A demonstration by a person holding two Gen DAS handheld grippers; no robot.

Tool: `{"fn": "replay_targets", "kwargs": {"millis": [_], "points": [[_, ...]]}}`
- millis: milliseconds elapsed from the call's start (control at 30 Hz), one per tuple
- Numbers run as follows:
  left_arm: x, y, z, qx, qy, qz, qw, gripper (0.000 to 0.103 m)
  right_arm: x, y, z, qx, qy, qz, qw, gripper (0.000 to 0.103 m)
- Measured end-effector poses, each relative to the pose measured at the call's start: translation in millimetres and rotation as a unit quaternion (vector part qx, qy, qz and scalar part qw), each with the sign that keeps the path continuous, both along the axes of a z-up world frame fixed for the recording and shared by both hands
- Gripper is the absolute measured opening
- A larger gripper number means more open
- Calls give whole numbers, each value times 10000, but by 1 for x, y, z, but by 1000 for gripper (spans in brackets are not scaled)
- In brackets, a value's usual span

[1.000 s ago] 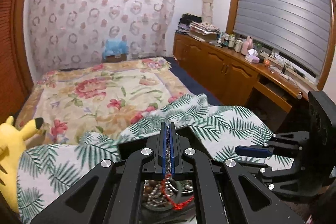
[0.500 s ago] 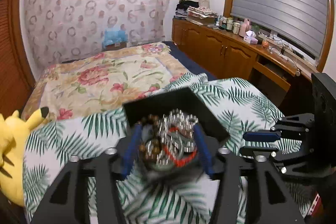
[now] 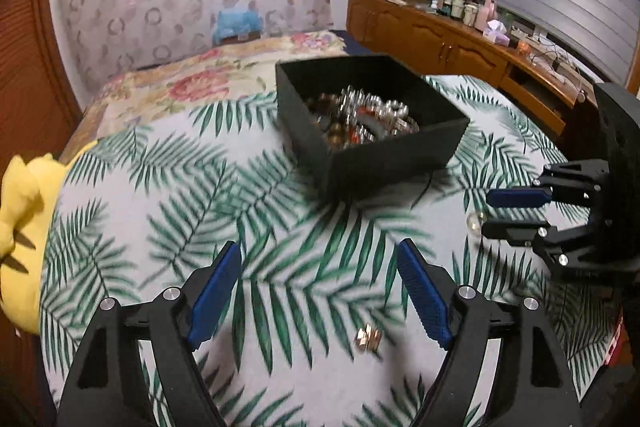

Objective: Organize jewelry
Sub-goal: 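Move both grippers back toward the gold ring and flower charm, then grasp the gold pearl ring with the right gripper while the left gripper grasps the gold flower charm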

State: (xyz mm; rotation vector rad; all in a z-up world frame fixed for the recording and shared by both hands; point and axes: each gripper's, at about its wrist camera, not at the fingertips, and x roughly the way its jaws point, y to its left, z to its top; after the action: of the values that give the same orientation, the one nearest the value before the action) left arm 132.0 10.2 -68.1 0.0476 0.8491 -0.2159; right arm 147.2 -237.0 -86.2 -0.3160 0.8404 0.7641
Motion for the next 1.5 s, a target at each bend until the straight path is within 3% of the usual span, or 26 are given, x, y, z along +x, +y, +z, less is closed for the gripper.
{"fn": "replay_targets", "kwargs": {"millis": [367, 400, 467, 600, 867, 1167, 1500], "points": [[-24, -7, -17, 119, 220, -173, 9995, 77, -7, 12, -6, -305, -220, 51, 9993, 33], [-26, -8, -16, 130, 208, -193, 9995, 77, -7, 12, -6, -303, -224, 54, 9993, 21], [-28, -11, -16, 170, 179, -241, 9994, 74, -6, 11, -5, -294, -217, 65, 9993, 22], [-31, -17, -16, 219, 199, -374, 9989, 46, -6, 10, -4, -281, -220, 27, 9994, 21], [-34, -23, -20, 374, 190, -452, 9981, 14, -5, 1, 2, -123, -239, -38, 9996, 21], [-31, -18, -12, 250, 69, -336, 9991, 14, 0, 0, 14, 31, -316, -23, 9995, 21], [-1, -15, 22, 91, -331, -174, 9993, 14, 29, 3, 57, 348, -743, 47, 9966, 22]]}}
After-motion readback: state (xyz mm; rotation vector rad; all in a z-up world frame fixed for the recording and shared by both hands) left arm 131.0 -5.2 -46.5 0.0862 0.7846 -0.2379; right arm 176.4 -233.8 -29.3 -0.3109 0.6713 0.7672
